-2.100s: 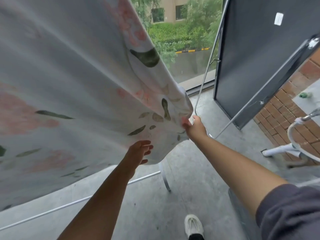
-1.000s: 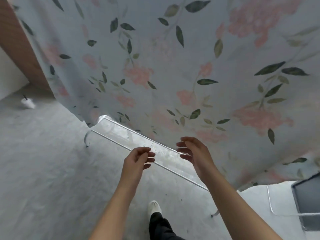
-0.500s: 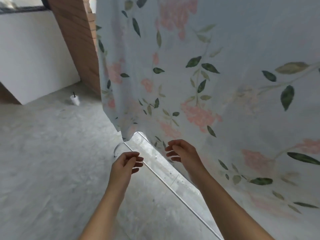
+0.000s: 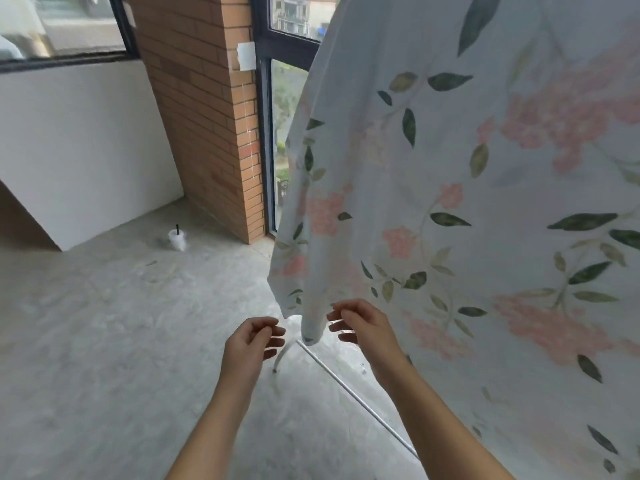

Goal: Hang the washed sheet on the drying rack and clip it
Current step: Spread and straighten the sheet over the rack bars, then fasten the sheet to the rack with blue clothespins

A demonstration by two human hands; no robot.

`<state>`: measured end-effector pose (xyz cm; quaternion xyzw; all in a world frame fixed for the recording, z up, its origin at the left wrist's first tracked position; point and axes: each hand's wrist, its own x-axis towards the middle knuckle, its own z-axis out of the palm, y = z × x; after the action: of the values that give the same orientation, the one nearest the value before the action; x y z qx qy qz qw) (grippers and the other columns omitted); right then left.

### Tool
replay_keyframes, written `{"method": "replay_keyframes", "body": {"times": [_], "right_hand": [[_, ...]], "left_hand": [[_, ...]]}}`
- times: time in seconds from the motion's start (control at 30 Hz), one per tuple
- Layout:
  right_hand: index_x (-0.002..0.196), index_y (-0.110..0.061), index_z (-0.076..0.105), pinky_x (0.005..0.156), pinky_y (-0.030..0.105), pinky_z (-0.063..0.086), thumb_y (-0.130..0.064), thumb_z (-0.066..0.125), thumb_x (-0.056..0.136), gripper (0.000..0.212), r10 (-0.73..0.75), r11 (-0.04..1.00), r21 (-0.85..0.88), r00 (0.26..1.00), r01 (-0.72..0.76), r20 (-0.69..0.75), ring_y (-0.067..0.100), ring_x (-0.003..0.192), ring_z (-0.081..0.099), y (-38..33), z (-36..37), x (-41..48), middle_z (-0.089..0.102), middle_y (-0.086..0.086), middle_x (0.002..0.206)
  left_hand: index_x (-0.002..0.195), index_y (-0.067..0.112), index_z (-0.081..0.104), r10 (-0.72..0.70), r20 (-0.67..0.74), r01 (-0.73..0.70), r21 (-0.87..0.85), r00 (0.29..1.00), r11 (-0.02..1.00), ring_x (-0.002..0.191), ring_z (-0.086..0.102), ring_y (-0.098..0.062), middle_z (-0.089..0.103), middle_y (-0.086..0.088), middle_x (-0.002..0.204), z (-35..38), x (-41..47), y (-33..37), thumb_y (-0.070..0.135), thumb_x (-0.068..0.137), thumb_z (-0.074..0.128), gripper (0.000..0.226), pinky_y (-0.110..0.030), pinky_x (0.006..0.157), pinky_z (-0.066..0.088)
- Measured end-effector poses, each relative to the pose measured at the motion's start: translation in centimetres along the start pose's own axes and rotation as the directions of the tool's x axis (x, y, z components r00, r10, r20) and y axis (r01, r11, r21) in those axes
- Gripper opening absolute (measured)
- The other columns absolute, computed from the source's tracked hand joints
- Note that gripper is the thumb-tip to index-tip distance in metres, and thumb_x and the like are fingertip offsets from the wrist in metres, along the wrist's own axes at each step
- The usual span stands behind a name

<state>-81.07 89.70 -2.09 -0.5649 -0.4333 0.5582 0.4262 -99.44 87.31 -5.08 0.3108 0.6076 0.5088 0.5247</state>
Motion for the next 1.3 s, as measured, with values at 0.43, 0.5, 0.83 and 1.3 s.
{"method": "replay_keyframes", "body": {"times": [0.43,0.5,0.83,1.3], "right_hand": [[0.091,-0.014,0.065,0.075,0.032,0.05,-0.004,0.045,0.095,0.022,-0.063,0.998,-0.04,0.988,0.058,-0.141,0.015,0.077,0.065,-5.6,11.0,13.2,0.071,0.003,0.087],[0.094,-0.012,0.065,0.076,0.033,0.05,-0.004,0.045,0.096,0.021,-0.093,0.995,-0.043,0.985,0.087,-0.143,0.015,0.078,0.065,-6.2,12.3,16.2,0.071,0.003,0.089],[0.093,-0.01,0.063,0.065,0.015,0.049,0.005,0.047,0.092,0.022,-0.229,0.973,-0.081,0.953,0.217,-0.2,0.003,0.074,0.064,-11.3,16.5,31.1,0.068,0.006,0.09],[0.09,-0.015,0.063,0.076,0.019,0.049,0.009,0.049,0.089,0.028,-0.205,0.978,-0.108,0.766,0.176,-0.609,0.009,0.084,0.066,-12.4,17.8,36.9,0.071,0.004,0.09]], "left_hand": [[0.094,0.01,0.064,0.04,0.088,-0.042,0.021,0.995,0.999,0.076,0.064,-0.021,0.07,-0.009,0.087,-6.2,17.1,7.5,0.001,0.094,0.046,0.02,-0.033,0.073,0.05],[0.094,0.01,0.064,0.049,0.102,-0.054,0.04,0.994,0.998,0.079,0.065,-0.022,0.07,-0.008,0.088,-6.4,20.1,8.2,0.002,0.094,0.046,0.02,-0.034,0.074,0.051],[0.096,0.012,0.064,0.047,0.149,-0.058,0.068,0.988,0.996,0.087,0.066,-0.025,0.069,-0.009,0.092,-5.9,36.7,13.7,0.006,0.096,0.045,0.02,-0.036,0.078,0.053],[0.135,0.014,0.04,-0.123,0.745,-0.139,0.279,0.655,0.95,0.104,0.055,-0.017,0.055,-0.005,0.12,9.7,52.6,23.0,0.023,0.089,0.062,0.051,-0.031,0.082,0.043]]}}
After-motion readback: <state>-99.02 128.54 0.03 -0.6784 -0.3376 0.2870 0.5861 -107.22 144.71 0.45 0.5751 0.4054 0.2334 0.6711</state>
